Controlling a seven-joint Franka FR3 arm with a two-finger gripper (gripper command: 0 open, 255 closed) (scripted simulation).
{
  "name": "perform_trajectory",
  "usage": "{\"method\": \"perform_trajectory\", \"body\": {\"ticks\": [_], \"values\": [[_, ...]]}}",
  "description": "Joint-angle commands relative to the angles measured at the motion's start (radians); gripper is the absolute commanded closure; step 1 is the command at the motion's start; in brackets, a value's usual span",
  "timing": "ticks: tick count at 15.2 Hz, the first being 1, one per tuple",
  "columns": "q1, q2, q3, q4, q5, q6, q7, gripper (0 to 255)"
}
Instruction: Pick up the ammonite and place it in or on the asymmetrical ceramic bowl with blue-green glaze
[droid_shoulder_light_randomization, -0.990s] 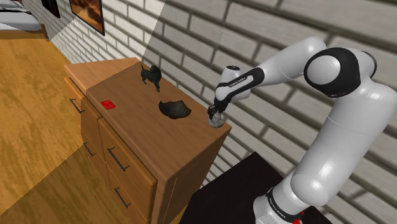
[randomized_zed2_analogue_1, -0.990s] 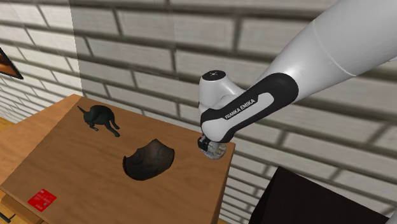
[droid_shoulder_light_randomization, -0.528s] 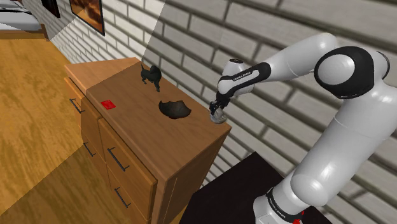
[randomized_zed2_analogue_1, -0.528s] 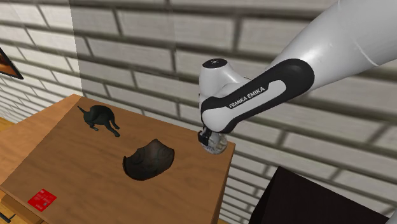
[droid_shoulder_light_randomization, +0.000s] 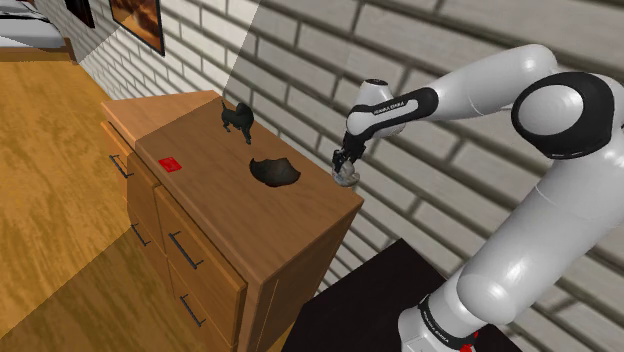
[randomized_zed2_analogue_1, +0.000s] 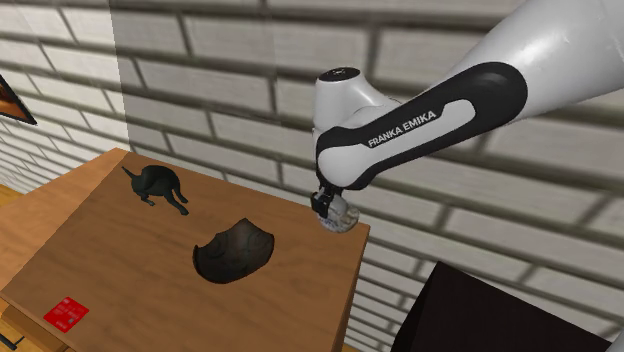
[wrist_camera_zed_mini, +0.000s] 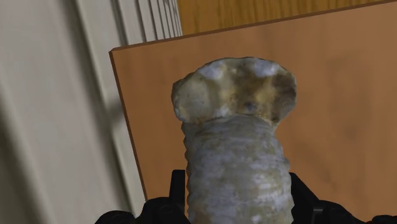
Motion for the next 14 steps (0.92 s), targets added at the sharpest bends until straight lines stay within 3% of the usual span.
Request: {"method": "perform_trajectory", "body": {"ticks": [1,11,14], "values": [[0.001,-0.016,0.0,0.01,-0.002,-0.026,0.0,255],[0.003,-0.086,0.001,0.07,-0.007,-0.156,-0.002,255],[0.024,-0.051,0.021,0.125,-0.002,-0.178,0.035,255]]}}
